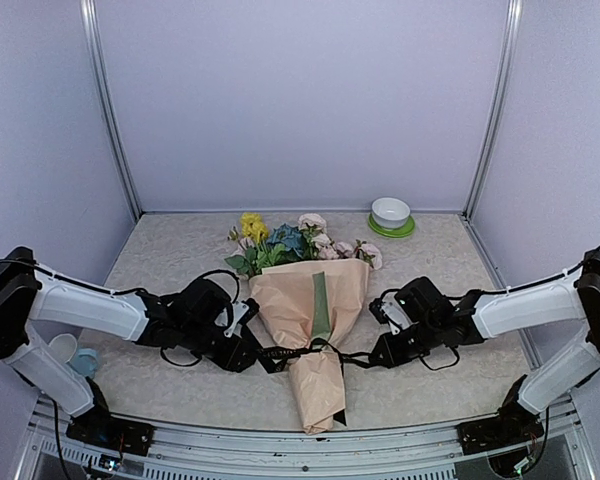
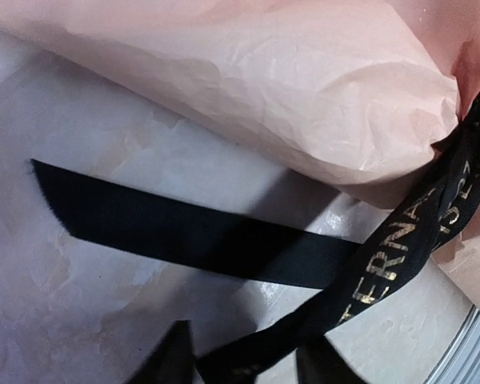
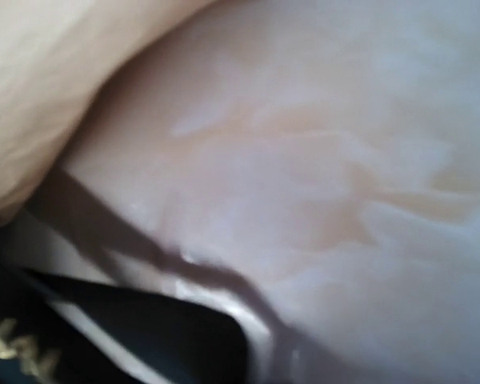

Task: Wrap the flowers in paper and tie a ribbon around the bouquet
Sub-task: Tie the half-tied ribbon around the folded bouquet, then reset both arms

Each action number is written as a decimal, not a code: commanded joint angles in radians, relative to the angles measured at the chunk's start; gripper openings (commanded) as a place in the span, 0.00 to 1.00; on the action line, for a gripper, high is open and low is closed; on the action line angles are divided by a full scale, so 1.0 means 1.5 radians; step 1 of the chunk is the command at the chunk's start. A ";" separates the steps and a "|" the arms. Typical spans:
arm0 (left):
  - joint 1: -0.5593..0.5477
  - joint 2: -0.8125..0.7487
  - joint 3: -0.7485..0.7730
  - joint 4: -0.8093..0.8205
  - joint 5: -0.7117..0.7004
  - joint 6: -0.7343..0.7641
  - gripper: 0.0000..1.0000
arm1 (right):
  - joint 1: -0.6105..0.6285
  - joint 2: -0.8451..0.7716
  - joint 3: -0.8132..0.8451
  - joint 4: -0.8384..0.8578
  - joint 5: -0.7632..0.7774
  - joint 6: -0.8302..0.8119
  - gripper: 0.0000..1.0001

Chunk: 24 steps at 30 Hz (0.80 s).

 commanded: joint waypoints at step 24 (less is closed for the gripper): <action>0.258 -0.265 -0.025 0.176 -0.499 0.033 0.99 | -0.367 -0.526 -0.179 0.228 0.436 -0.121 1.00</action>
